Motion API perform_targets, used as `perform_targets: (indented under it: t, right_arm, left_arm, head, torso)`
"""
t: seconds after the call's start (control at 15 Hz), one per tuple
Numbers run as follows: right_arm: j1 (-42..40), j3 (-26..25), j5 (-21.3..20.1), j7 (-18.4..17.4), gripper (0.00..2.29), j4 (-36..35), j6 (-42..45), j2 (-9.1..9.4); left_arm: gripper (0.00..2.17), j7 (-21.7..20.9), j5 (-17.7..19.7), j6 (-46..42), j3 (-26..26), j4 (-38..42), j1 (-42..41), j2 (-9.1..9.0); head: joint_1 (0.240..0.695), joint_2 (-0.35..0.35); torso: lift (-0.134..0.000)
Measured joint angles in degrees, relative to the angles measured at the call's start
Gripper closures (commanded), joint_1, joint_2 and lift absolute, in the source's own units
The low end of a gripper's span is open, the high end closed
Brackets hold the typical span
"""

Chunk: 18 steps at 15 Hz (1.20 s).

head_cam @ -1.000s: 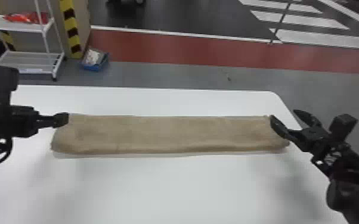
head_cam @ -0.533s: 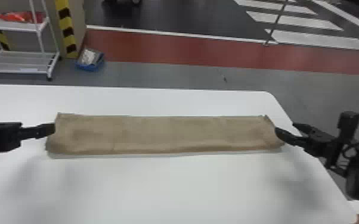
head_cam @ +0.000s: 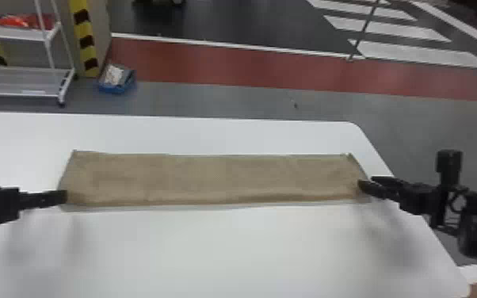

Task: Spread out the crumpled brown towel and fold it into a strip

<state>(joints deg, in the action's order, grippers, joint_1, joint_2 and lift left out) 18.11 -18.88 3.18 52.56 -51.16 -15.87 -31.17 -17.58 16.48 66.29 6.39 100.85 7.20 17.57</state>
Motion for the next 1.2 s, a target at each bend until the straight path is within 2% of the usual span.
perform_targets:
  t: [0.33,0.53,0.6,0.67,0.73,0.8,0.87,1.2]
  right_arm:
    - [-0.08,-0.28,0.16,0.71,0.59,0.00,-2.32,-0.42]
    - [-0.06,-0.22,0.16,0.77,0.59,0.00,-2.28,-0.55]
    - [-0.05,-0.18,0.16,0.79,0.74,0.00,-2.23,-0.55]
    - [-0.02,-0.13,0.13,0.98,0.97,0.00,-2.21,-0.55]
    - [-0.02,-0.07,0.10,1.35,1.20,0.00,-2.20,-0.57]
    - [-0.01,-0.05,0.11,1.48,1.46,0.00,-2.20,-0.64]
    - [-0.01,-0.09,0.13,1.50,1.60,0.00,-2.20,-0.74]
    - [0.08,-0.51,0.53,2.12,1.60,0.01,-2.55,-0.90]
  left_arm:
    - [0.22,-0.07,1.17,1.43,-0.04,0.49,-0.43,-0.06]
    - [0.23,0.06,0.99,-2.92,-0.74,-0.23,-0.42,-0.48]
    - [0.45,0.01,0.82,-3.86,-1.03,-0.61,-0.38,-0.54]
    - [0.85,-0.24,0.71,-4.22,-1.28,-0.83,-0.30,-0.53]
    - [1.44,-0.99,0.72,-3.52,-1.38,-0.89,-0.26,-0.43]
    - [1.70,-1.44,0.78,-2.04,-1.34,-0.87,-0.24,-0.31]
    - [1.76,-1.55,0.79,-0.27,-1.23,-0.52,-0.24,-0.22]
    - [1.80,-1.50,0.93,4.42,0.13,2.57,-0.80,-0.05]
  head:
    - [0.695,-0.240]
    - [0.695,-0.245]
    - [0.695,-0.246]
    - [0.695,-0.246]
    - [0.695,-0.247]
    - [0.695,-0.251]
    - [0.695,-0.252]
    - [0.695,-0.253]
  torso:
    - [-0.123]
    - [-0.123]
    - [-0.123]
    - [-0.123]
    - [-0.123]
    - [-0.123]
    - [-0.123]
    - [-0.123]
